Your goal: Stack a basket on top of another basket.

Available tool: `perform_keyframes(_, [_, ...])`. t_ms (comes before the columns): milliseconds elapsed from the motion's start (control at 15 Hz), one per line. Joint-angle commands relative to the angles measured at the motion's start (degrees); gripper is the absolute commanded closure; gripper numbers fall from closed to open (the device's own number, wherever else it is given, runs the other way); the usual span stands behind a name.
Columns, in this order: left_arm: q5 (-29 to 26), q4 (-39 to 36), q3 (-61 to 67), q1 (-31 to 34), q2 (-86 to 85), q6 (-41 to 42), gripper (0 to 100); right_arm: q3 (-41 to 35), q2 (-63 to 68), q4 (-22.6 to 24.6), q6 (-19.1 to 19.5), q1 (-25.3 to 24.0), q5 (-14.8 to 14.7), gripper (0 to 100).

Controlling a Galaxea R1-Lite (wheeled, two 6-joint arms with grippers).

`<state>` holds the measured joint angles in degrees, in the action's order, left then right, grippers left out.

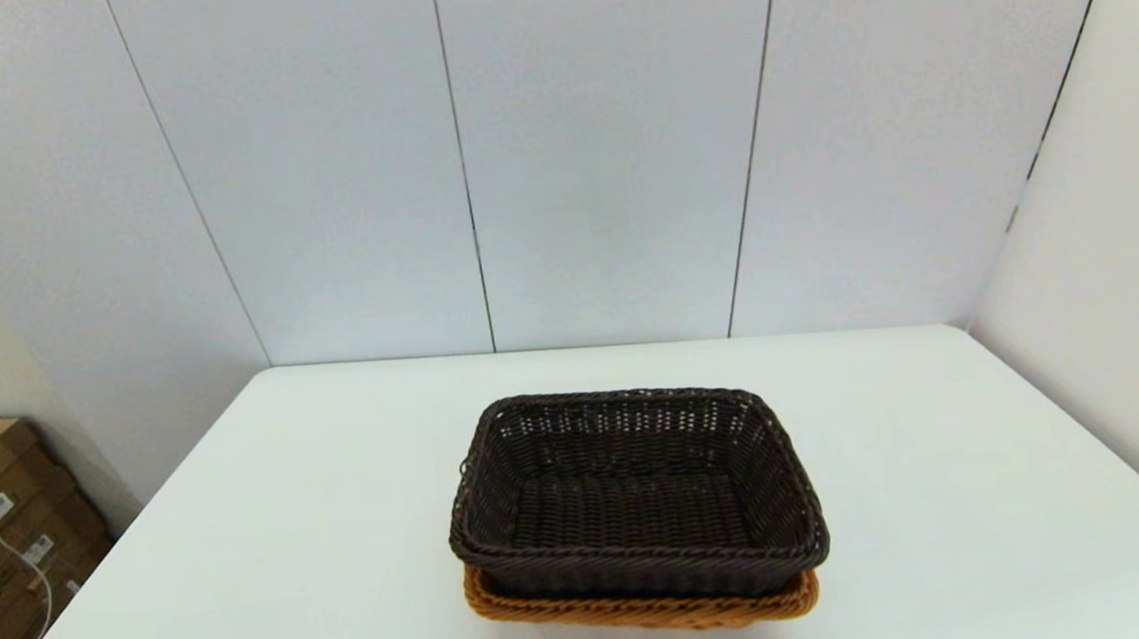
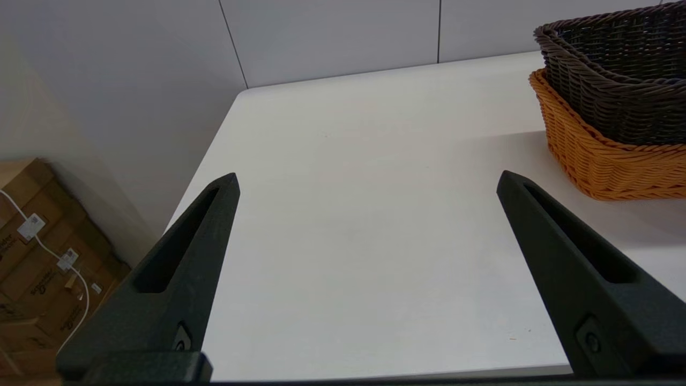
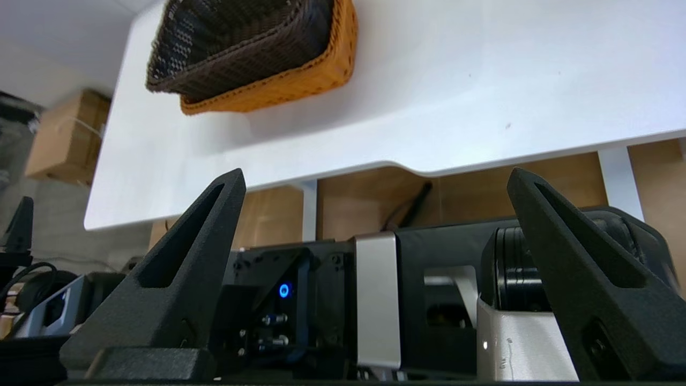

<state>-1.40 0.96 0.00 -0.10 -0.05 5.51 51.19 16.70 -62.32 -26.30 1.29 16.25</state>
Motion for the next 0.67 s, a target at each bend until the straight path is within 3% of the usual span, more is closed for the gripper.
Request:
perform_keyframes(67, [0.0, 0.0, 0.3, 0.0, 0.0, 0.0, 0, -3.4, -6.7, -0.2, 0.4, -0.5, -0.2, 0])
perform_keyframes(133, [0.0, 0.0, 0.3, 0.0, 0.0, 0.0, 0, -4.6, -8.4, 0.8, 1.2, -0.6, -0.3, 0])
perform_keyframes(267, [0.0, 0.0, 0.3, 0.0, 0.0, 0.0, 0, -8.6, -11.9, 5.2, 7.1, -0.8, -0.8, 0])
perform_keyframes(400, [0.0, 0.0, 0.3, 0.0, 0.0, 0.0, 0, -13.0, -16.8, 9.7, 13.5, -0.9, -2.6, 0])
perform_keyframes(467, [0.0, 0.0, 0.3, 0.0, 0.0, 0.0, 0, -15.1, -16.7, 12.5, 14.9, -0.9, -4.2, 0])
perform_keyframes(667, [0.1, 0.0, 0.3, 0.0, 0.0, 0.0, 0, -24.3, -16.7, 27.6, 17.3, -0.9, -9.5, 0])
